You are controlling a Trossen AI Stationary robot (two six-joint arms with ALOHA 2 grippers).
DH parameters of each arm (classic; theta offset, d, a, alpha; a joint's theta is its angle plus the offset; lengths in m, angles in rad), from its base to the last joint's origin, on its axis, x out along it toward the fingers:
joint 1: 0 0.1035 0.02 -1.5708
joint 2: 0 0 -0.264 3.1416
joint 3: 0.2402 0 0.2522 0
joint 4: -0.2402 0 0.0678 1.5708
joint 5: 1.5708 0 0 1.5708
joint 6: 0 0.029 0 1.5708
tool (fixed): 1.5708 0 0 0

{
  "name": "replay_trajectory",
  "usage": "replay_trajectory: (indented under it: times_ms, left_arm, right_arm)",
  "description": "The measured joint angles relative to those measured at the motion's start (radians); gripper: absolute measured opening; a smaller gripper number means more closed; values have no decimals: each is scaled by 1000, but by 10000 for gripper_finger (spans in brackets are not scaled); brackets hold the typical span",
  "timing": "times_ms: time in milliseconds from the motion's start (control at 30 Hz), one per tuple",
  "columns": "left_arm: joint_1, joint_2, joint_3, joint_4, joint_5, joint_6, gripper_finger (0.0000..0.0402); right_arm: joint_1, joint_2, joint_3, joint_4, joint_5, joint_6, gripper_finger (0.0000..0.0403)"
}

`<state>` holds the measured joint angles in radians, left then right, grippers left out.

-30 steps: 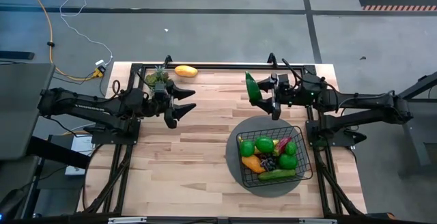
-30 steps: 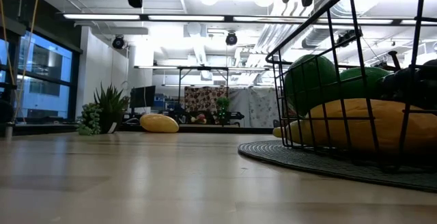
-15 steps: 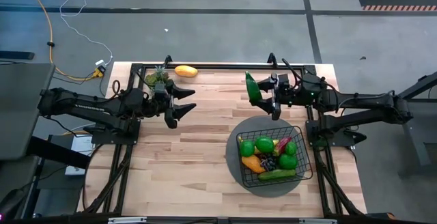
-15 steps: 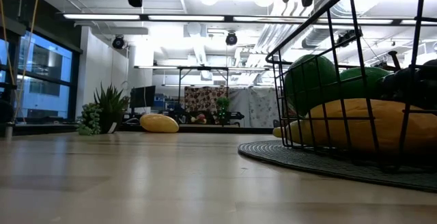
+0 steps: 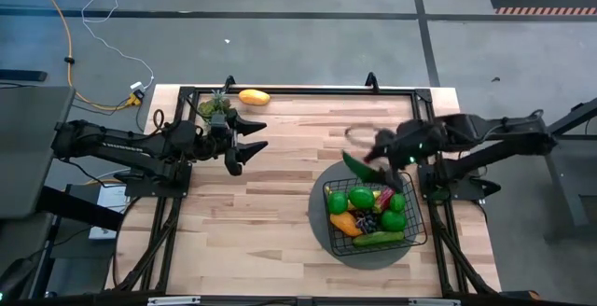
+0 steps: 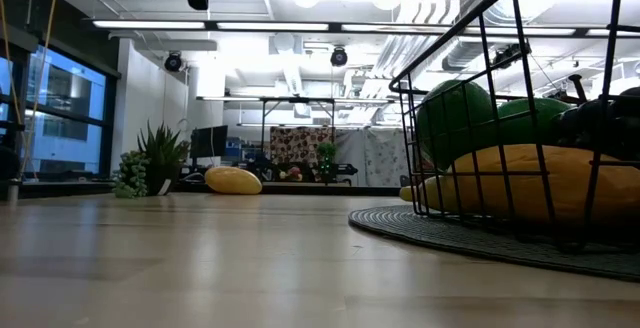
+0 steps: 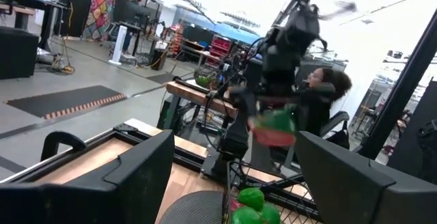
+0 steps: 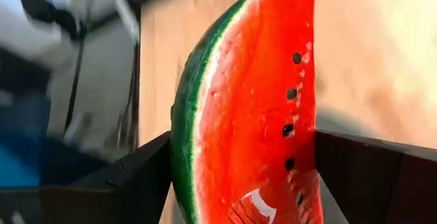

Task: Build produce basket
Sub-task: Put the red watermelon into the black basket

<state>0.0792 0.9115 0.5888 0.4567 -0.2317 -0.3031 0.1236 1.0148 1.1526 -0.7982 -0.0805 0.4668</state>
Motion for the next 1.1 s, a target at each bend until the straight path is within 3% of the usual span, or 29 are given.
replay_trajectory:
  times_ms: [233,467,600,767,967,1100]
  left_arm:
    - [3,0,0,2,0,5,296]
    - [28,0,0,2,0,10,296]
    - [33,0,0,3,4,10,296]
    - [33,0,0,4,4,11,296]
    - [33,0,0,4,5,10,296]
    - [33,0,0,4,5,9,296]
  right_arm:
    - [222,51,0,-176,-52,134,307]
    - [392,172,-46,-190,-41,56,307]
    - [448,262,-56,-199,-34,36,307]
    - [487,353,-56,-213,14,123,307]
    - [519,409,-56,-294,134,161,307]
    - [541,418,-56,-341,142,156,307]
